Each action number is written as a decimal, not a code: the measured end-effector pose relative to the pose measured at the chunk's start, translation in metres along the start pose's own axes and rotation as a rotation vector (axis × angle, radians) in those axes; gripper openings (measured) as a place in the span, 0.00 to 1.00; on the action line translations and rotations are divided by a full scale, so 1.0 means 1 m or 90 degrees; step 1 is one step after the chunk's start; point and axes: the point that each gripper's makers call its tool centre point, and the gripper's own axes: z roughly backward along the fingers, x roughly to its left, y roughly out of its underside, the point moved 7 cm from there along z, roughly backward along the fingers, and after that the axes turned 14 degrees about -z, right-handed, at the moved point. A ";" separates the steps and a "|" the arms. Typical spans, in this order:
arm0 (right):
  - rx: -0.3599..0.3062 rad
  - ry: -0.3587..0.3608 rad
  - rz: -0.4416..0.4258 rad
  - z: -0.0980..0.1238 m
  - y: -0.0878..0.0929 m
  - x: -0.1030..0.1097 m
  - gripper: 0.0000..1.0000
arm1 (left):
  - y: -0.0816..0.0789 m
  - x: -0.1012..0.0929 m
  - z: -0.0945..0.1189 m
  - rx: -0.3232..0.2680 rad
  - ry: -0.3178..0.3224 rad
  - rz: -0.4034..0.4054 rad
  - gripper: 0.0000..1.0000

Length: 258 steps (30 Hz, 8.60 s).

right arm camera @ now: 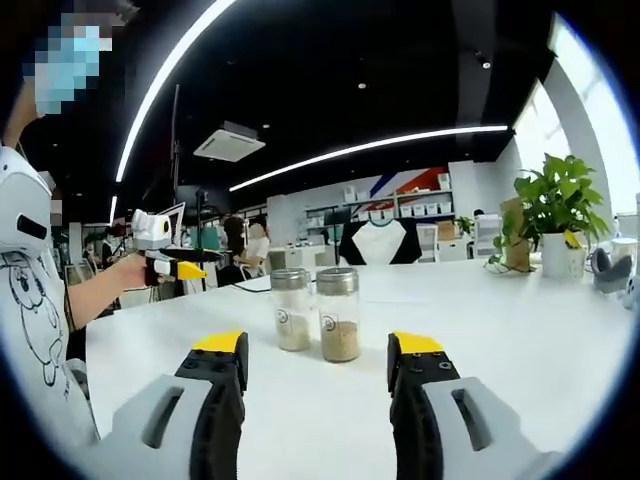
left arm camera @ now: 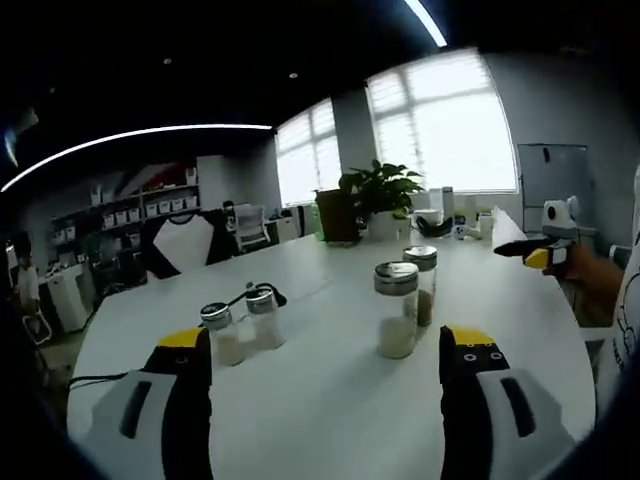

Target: Rotate the seasoning bottle until the label or dispensing opening points toward the visible target arrow and the bottle remains upright within the marked orientation range

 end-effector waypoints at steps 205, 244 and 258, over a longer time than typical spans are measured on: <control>-0.035 -0.156 -0.116 -0.020 -0.006 0.012 0.00 | 0.017 -0.042 -0.050 -0.088 -0.117 0.093 0.47; -0.026 -0.131 -0.127 -0.017 0.000 0.004 0.00 | 0.020 -0.057 -0.053 -0.094 -0.073 0.049 0.30; -0.024 -0.136 -0.130 -0.016 0.001 0.006 0.00 | 0.025 -0.036 -0.058 -0.094 0.066 0.026 0.30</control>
